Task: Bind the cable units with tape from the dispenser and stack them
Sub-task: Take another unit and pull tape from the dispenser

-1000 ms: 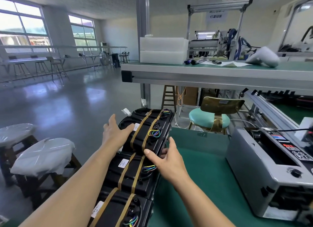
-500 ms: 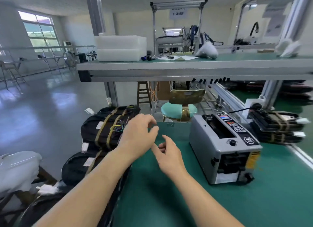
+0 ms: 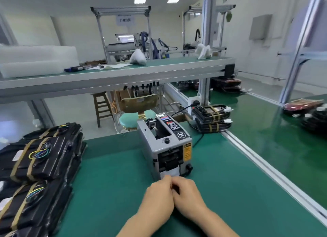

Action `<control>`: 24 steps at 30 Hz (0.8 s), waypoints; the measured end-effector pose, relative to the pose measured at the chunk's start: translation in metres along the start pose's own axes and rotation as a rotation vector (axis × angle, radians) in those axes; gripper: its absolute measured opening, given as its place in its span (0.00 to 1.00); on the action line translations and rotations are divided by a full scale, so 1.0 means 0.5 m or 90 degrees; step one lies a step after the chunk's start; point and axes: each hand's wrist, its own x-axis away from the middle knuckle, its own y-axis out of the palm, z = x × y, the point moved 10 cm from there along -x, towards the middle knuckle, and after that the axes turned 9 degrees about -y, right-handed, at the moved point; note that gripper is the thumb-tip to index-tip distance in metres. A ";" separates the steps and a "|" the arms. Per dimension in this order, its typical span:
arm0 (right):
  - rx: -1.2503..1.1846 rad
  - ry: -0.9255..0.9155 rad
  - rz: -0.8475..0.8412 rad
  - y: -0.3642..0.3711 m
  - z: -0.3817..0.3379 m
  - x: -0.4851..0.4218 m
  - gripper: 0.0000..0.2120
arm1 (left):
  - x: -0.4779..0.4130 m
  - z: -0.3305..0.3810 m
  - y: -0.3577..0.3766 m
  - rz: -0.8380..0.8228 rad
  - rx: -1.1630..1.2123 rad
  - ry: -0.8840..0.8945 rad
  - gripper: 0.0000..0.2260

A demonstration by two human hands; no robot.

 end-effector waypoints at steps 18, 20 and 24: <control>0.057 0.168 0.299 -0.317 0.336 -0.150 0.09 | -0.207 0.259 0.242 -0.021 0.064 0.014 0.29; 0.055 0.189 0.330 -0.332 0.361 -0.178 0.11 | -0.249 0.257 0.245 -0.005 0.067 -0.014 0.28; 0.044 0.262 0.402 -0.363 0.410 -0.219 0.14 | -0.321 0.252 0.243 0.021 0.048 -0.045 0.30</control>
